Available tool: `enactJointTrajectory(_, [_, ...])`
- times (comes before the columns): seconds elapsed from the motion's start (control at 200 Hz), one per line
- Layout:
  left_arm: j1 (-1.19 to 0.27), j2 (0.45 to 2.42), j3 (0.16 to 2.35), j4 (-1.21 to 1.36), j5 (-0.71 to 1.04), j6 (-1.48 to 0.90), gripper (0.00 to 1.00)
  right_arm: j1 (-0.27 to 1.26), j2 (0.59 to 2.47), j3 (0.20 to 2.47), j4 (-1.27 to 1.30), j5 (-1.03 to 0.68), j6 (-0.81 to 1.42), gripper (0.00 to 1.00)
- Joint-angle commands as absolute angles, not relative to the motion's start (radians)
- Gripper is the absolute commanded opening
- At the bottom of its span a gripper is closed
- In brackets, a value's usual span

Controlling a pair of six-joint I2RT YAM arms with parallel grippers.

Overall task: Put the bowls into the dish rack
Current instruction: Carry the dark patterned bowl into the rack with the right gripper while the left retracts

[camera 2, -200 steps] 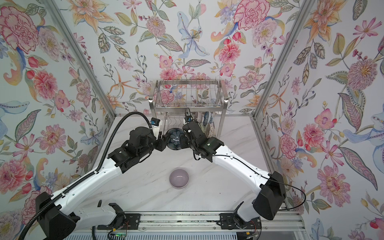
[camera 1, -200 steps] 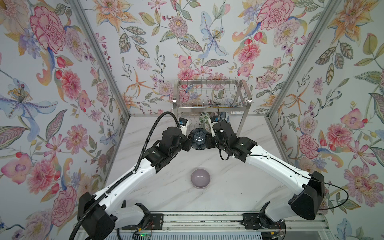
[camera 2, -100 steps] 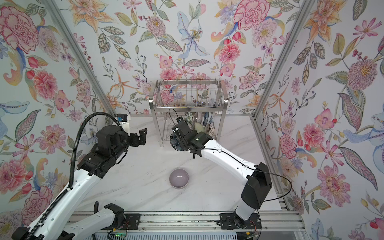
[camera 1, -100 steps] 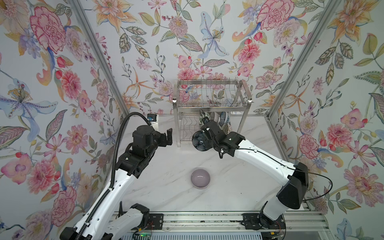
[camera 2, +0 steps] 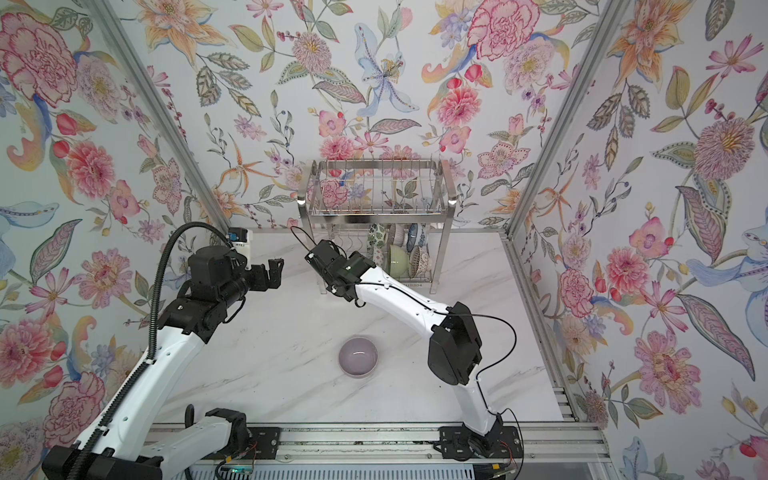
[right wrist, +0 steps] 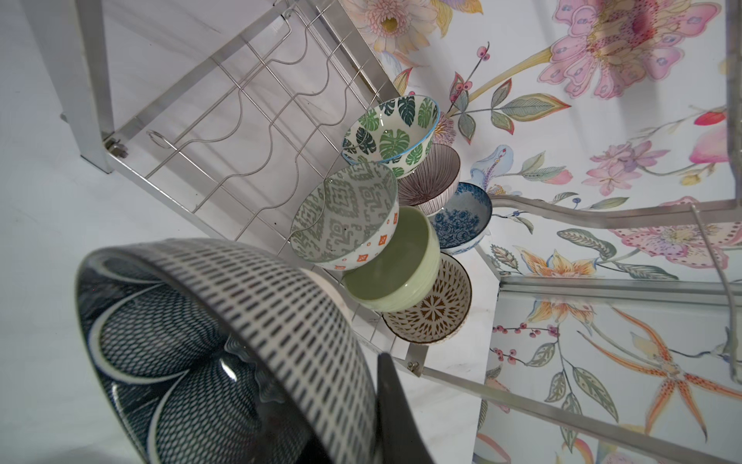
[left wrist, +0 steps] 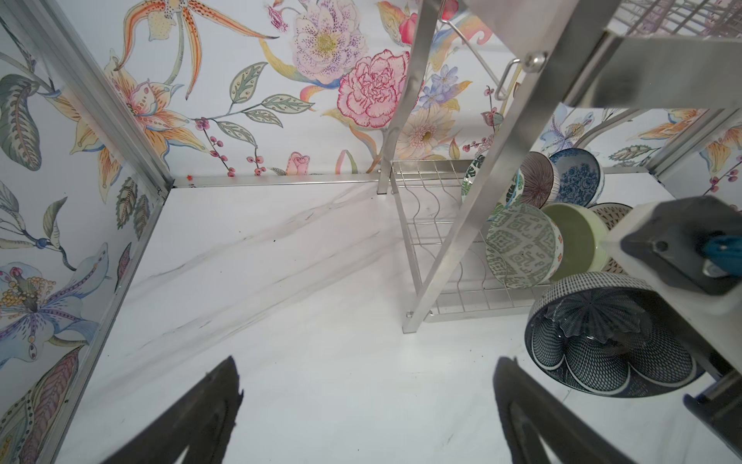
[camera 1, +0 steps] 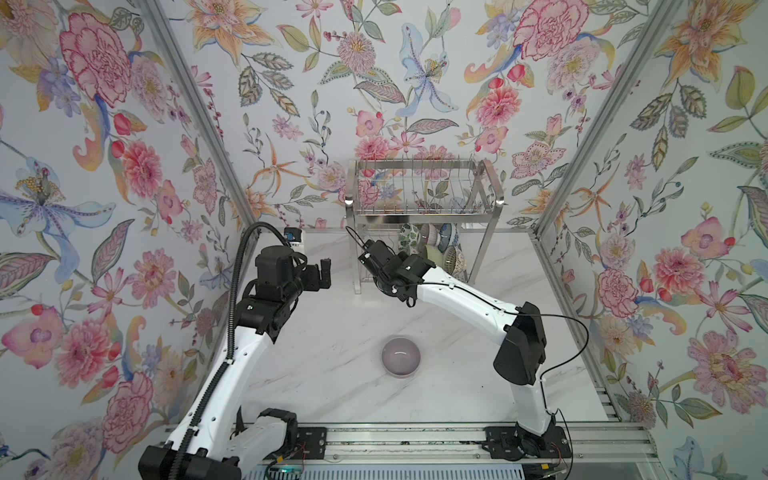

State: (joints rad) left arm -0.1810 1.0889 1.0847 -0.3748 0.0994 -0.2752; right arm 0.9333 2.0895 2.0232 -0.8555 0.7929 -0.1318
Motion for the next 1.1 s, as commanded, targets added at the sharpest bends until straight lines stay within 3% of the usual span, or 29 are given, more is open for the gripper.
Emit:
enactJointTrajectory(0.0, [-0.152,1.105,1.131,-0.389,0.162,-0.230,0.99,0.918,2.118,2.103,-0.917,0.847,-0.121,0.00])
enactJointTrajectory(1.091, [-0.101,1.151,1.128,-0.350,0.235,-0.227,0.99,0.797,2.405,2.456,-0.938,0.751,-0.075,0.00])
